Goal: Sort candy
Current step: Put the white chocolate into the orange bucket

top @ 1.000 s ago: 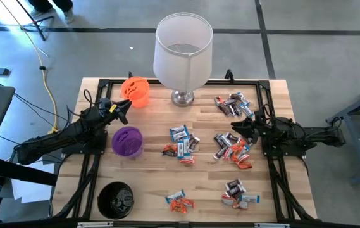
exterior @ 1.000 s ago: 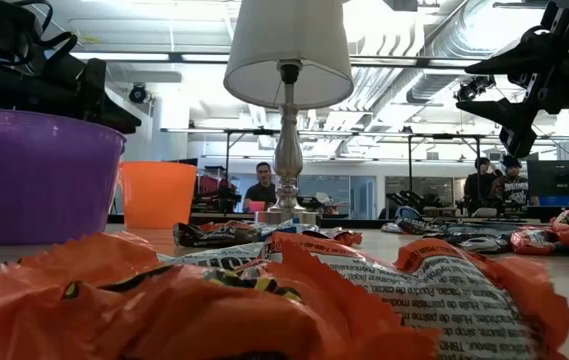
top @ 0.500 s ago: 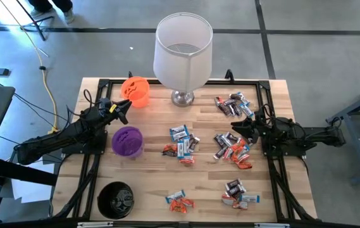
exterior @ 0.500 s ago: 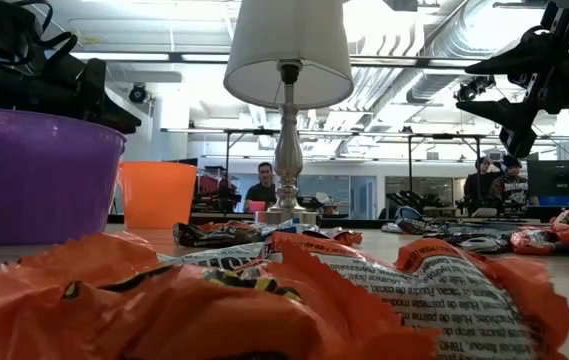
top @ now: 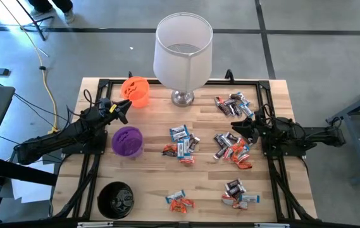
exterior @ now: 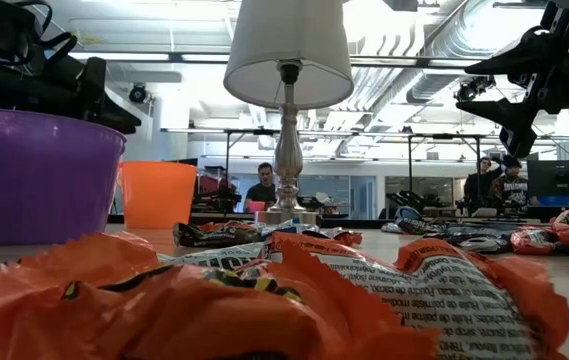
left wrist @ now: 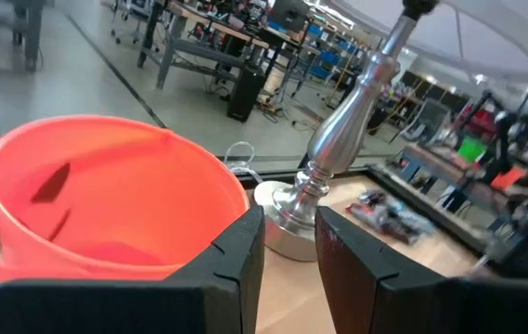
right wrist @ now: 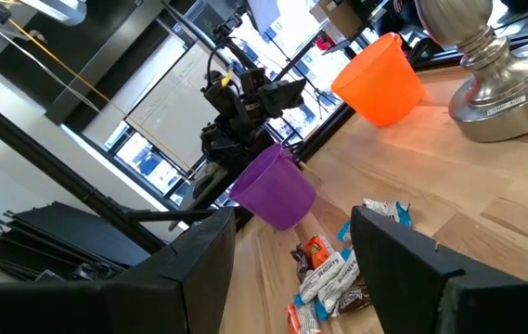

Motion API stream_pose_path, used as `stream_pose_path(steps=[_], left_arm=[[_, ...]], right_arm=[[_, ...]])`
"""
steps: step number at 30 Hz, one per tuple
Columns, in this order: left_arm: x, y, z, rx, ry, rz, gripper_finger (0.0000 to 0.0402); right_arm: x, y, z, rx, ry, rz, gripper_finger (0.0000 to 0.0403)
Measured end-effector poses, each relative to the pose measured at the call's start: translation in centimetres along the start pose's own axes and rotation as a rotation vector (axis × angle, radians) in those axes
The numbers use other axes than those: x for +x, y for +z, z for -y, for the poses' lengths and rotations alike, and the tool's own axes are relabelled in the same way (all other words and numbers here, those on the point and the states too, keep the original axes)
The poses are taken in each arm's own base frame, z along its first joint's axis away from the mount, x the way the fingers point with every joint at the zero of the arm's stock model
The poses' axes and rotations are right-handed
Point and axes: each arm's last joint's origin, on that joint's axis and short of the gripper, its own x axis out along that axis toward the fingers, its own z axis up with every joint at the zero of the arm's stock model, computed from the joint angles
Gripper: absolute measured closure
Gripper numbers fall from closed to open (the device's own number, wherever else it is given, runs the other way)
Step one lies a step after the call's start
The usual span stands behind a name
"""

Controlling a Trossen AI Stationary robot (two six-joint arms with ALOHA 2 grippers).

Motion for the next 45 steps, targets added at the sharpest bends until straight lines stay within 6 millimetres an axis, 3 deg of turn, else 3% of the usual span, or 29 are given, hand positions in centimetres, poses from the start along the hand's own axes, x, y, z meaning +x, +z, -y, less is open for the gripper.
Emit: stream_pose_path(steps=[14,24,45], left_arm=[[0.0,0.05,-0.06,-0.173,0.02,0.015,0.0316],[-0.04,0.24,0.52,-0.107,-0.133,-0.023,0.0316],[-0.03,0.49,0.49,-0.19,-0.109,0.012,0.0316]], right_arm=[[0.0,-0.01,0.0,0.0,0.002,-0.003,0.0192],[0.0,-0.01,0.0,0.0,0.002,-0.002,0.0192],[0.0,0.0,0.0,-0.087,0.0,0.0,0.0192]])
